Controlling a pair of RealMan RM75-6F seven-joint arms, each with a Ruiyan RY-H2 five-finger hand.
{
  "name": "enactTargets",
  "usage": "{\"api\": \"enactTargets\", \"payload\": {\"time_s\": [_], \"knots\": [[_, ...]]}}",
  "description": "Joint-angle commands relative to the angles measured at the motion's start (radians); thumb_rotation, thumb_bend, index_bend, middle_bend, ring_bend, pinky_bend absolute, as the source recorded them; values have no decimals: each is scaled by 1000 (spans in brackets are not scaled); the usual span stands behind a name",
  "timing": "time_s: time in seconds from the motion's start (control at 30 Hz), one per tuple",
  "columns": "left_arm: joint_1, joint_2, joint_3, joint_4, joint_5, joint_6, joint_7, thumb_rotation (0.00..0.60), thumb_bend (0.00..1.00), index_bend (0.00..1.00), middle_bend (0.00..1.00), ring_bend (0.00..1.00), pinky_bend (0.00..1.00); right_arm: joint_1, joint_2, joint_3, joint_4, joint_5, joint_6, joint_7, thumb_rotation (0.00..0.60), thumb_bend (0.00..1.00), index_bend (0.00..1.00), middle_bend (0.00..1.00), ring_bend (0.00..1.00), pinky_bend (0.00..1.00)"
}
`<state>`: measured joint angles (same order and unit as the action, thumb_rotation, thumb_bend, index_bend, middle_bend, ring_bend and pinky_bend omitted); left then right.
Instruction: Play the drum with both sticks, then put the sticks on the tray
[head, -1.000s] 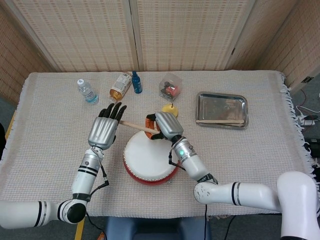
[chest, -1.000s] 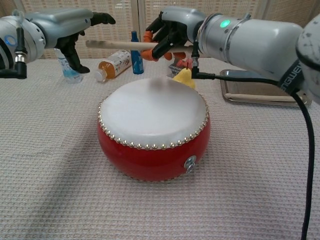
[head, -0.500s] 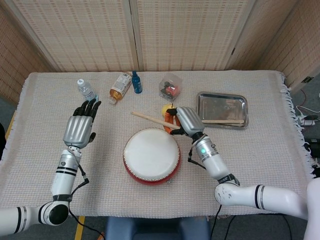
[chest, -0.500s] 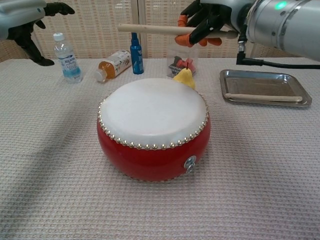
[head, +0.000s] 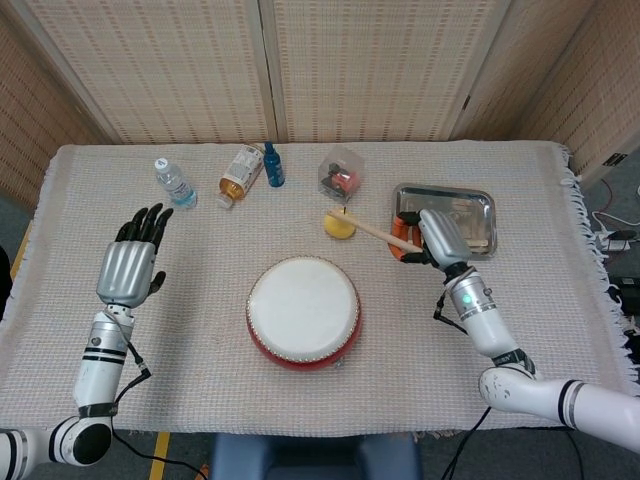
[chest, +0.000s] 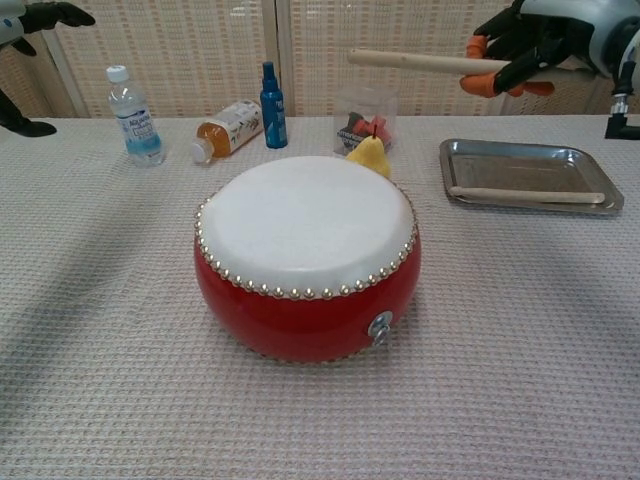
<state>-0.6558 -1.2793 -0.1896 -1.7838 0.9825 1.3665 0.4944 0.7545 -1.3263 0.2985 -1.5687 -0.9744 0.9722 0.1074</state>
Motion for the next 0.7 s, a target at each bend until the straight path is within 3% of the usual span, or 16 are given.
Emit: {"api": "enactTargets", "payload": {"time_s": [0.03, 0.27, 0.7], "knots": [[16, 2, 2, 8, 11, 7, -15, 600, 216, 0, 0, 0, 165, -31, -15, -24, 99, -48, -28, 66, 600, 676, 1000, 673, 730, 866], [41, 10, -9, 22, 3, -4, -37, 600, 217, 0, 0, 0, 166, -41, -88, -37, 329, -104, -108, 219, 600, 679, 1000, 673, 730, 866], [65, 24, -38, 22, -19, -20, -45, 600, 217, 0, 0, 0, 166, 36, -312, -65, 873, -261, -273, 520, 600, 679, 1000, 673, 726, 862]]}}
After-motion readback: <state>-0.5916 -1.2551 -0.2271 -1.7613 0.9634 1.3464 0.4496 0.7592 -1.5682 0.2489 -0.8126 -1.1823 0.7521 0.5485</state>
